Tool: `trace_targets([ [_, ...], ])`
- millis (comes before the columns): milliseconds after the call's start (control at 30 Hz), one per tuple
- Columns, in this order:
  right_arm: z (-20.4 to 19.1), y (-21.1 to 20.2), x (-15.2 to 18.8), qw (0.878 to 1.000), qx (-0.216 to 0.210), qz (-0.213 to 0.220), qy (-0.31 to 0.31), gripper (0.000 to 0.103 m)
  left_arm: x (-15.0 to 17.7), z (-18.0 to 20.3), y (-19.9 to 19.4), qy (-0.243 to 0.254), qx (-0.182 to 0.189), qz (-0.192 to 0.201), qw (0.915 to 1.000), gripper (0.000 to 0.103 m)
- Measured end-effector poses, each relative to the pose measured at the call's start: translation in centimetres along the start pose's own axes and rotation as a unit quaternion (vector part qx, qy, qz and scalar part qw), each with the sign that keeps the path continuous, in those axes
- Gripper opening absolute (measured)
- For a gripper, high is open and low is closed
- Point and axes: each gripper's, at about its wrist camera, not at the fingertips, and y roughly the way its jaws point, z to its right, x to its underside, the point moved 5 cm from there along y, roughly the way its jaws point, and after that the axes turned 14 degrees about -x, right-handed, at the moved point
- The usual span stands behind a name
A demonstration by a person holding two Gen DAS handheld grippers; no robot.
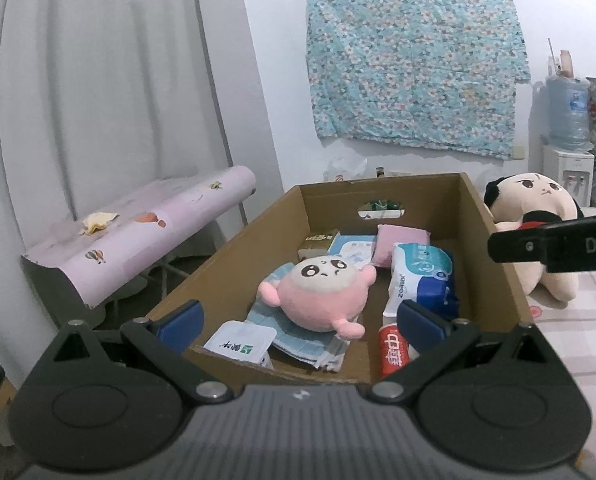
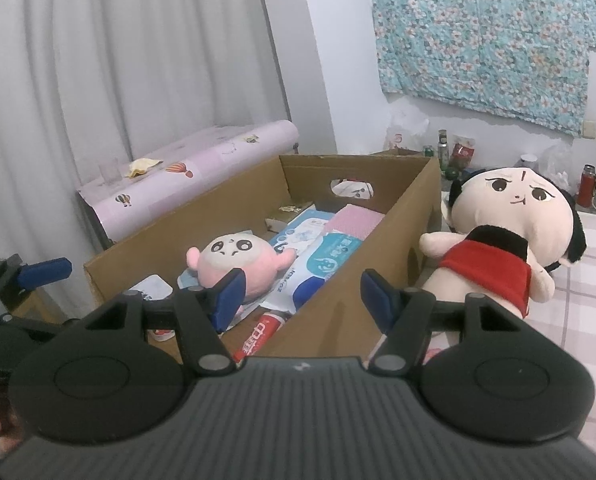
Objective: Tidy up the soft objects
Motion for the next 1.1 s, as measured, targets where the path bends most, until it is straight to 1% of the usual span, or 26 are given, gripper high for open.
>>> trace_targets([
  [133, 0.0, -0.1, 0.0, 1.000, -0.002, 0.001, 0.002, 0.064, 0.0, -0.2, -0.1, -0.004, -0.007, -0.001, 1.0000, 0.103],
  [600, -0.2, 0.0, 0.0, 1.000, -0.003, 0.000, 0.001, 0.064, 0.1, -0.1, -0.4, 0.001, -0.005, -0.003, 1.0000, 0.103],
  [900, 0.0, 0.0, 0.0, 1.000, 0.001, -0.003, 0.001, 0.064, 0.3, 0.4, -0.2, -0.006, -0.002, -0.015, 0.9999, 0.103],
  [1100, 0.0, 0.0, 0.1, 1.000, -0.002, -0.001, 0.002, 0.064, 0.4, 1.0, -0.6, 0.002, -0.005, -0.008, 1.0000, 0.103],
])
